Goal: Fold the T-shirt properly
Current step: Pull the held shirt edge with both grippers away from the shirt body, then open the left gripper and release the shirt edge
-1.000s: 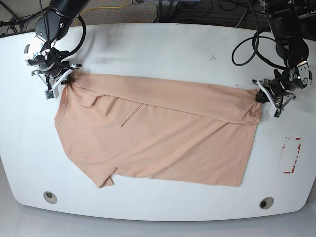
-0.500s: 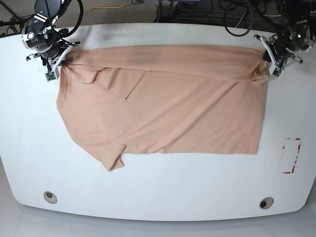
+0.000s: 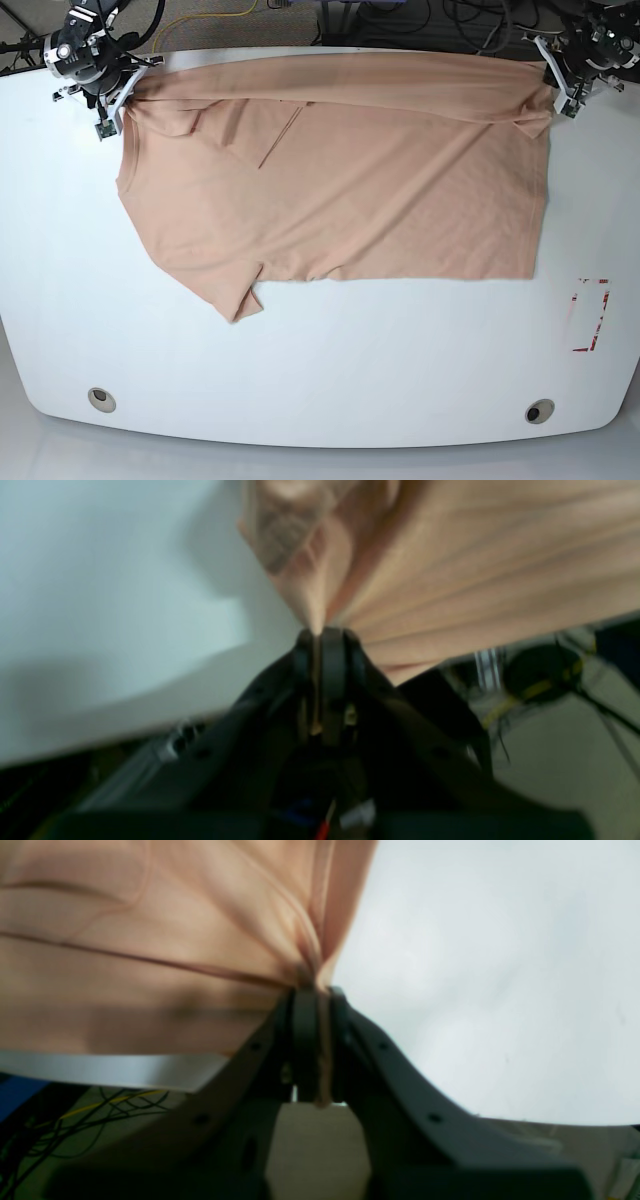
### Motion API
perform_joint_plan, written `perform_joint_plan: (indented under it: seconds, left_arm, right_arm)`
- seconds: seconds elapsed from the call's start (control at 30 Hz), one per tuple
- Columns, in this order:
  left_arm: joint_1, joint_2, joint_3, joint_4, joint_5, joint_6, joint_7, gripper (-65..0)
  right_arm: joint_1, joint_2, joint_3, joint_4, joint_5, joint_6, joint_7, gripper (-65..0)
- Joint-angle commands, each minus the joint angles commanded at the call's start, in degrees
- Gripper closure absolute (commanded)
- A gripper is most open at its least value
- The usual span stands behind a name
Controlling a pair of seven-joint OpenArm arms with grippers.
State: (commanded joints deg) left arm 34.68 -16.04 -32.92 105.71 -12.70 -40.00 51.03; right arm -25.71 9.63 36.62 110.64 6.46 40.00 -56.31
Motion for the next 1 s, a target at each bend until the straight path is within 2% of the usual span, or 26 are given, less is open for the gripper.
perform_joint_plan:
  seconds: [0.17,0.23,0.37,0.53,0.6,1.0]
  left_arm:
    - [-0.18,0.09,-0.26,0.09,-0.09,0.0,0.0,-38.1]
    - [-0.18,0.09,-0.26,0.53,-0.09,0.0,0.0,-40.4]
    - [0.18,0.09,-0.26,3.52,-0.09,0.0,0.44,-41.0]
    - [0.44,0.09,-0.26,6.95,-1.05,0.0,5.98,-40.8]
    - [0.18,0.09,-0.26,7.12,-1.93,0.0,6.86,-40.8]
    - [-4.13,0.18,0.26,6.95,-2.55,0.0,7.03,-40.8]
  right_arm:
    - [0.26,0.0,0.0,0.0,0.0,0.0,0.09,-0.6]
    - [0.35,-0.09,-0.09,0.0,0.0,0.0,0.09,-0.6]
    - [0.35,-0.09,-0.09,0.0,0.0,0.0,0.09,-0.6]
    - [0.44,-0.09,-0.09,0.0,0.0,0.0,0.09,-0.6]
    - [0.44,-0.09,-0.09,0.0,0.0,0.0,0.09,-0.6]
    - [0.88,-0.26,-0.09,0.0,0.09,0.0,0.26,-0.5]
